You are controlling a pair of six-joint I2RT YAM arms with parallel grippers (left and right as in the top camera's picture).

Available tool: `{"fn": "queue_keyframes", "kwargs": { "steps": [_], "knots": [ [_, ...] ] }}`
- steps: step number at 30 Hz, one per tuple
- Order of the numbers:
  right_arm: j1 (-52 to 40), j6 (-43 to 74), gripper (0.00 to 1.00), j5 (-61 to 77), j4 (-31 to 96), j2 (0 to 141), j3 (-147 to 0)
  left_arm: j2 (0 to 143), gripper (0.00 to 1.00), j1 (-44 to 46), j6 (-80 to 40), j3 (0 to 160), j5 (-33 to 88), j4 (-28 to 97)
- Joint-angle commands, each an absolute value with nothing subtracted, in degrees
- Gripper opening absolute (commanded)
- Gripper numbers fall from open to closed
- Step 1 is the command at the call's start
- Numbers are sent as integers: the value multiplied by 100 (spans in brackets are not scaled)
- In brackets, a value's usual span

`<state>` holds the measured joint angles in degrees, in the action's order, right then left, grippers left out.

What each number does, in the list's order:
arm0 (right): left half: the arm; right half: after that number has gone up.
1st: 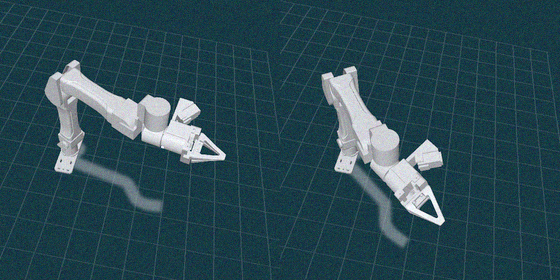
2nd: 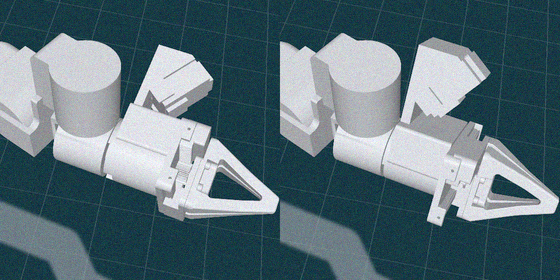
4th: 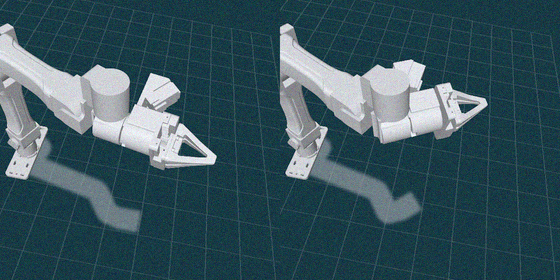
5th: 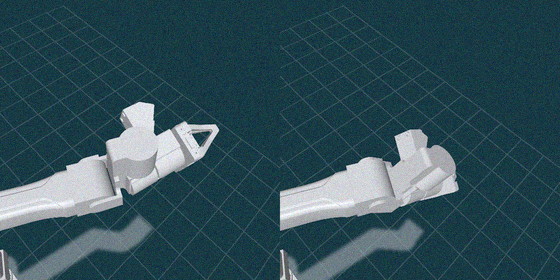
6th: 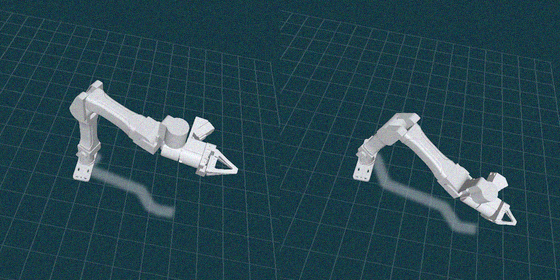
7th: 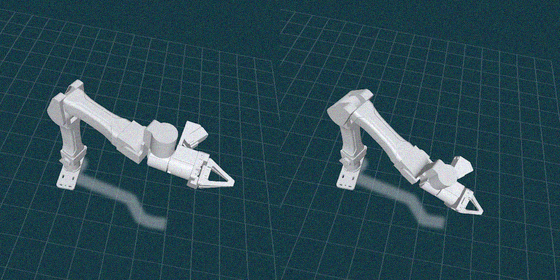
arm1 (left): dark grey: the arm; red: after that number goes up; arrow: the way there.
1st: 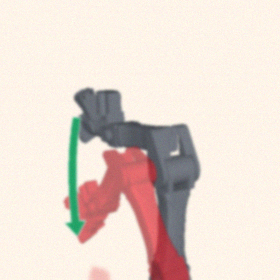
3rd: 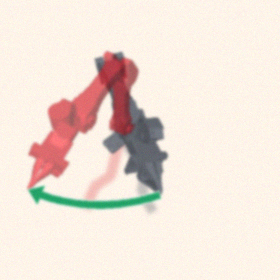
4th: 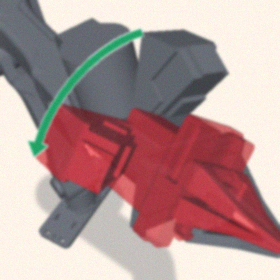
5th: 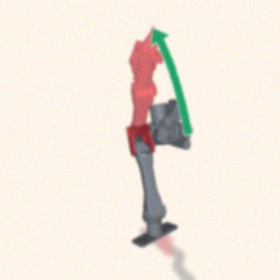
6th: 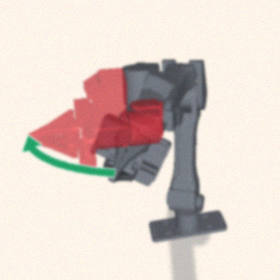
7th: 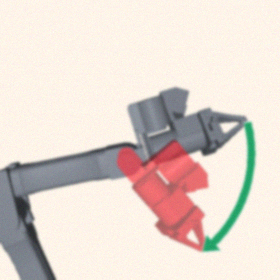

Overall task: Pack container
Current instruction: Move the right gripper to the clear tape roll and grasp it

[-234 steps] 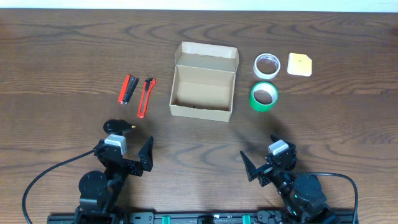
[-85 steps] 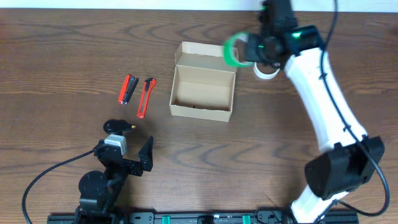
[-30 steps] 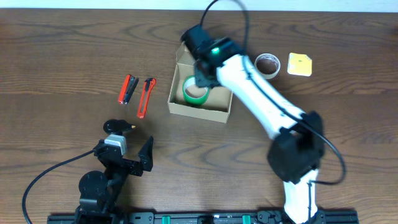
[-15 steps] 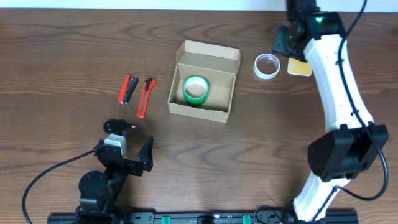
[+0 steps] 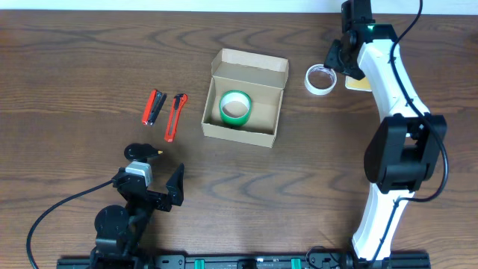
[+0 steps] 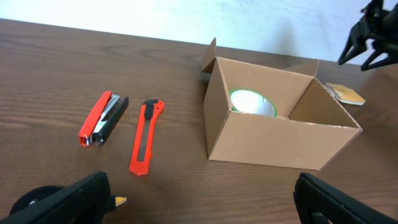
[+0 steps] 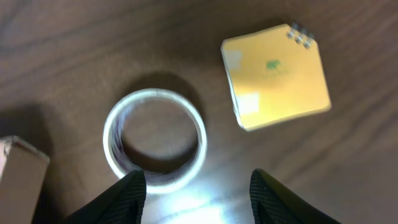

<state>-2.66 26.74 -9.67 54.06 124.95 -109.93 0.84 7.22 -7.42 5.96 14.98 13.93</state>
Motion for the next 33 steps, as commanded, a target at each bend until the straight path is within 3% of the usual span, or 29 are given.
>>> {"fn": "queue_keyframes", "kwargs": {
  "steps": [1, 13, 20, 33],
  "knots": [
    [-185, 2602, 56, -963, 5225, 12779, -10960, 36, 95, 698, -659, 451, 1459, 1431],
    [-152, 2292, 53, -956, 4790, 13426, -10960, 36, 95, 698, -659, 451, 1459, 1431],
    [-154, 2217, 45, -873, 4639, 13515, -10958, 36, 95, 698, -659, 451, 1459, 1431],
    [-145, 2126, 45, -814, 4626, 13708, -10954, 36, 95, 698, -659, 451, 1457, 1431]
  ]
}}
